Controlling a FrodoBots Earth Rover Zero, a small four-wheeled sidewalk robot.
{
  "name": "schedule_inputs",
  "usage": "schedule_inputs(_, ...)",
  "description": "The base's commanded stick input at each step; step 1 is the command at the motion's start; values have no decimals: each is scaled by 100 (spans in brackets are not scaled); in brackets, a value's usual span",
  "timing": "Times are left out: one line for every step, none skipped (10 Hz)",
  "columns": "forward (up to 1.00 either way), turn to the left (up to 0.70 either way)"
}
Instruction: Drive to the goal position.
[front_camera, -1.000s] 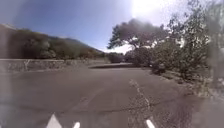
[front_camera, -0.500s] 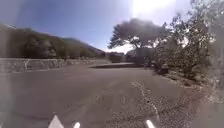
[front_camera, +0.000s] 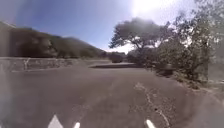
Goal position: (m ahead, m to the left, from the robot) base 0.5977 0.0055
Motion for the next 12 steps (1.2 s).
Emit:
schedule_inputs(50, 0)
schedule_inputs(50, 0)
schedule_inputs(50, 0)
schedule_inputs(50, 0)
schedule_inputs(50, 0)
schedule_inputs(45, 0)
schedule_inputs(25, 0)
schedule_inputs(5, 0)
schedule_inputs(0, 0)
schedule_inputs(0, 0)
schedule_inputs(0, 0)
schedule_inputs(0, 0)
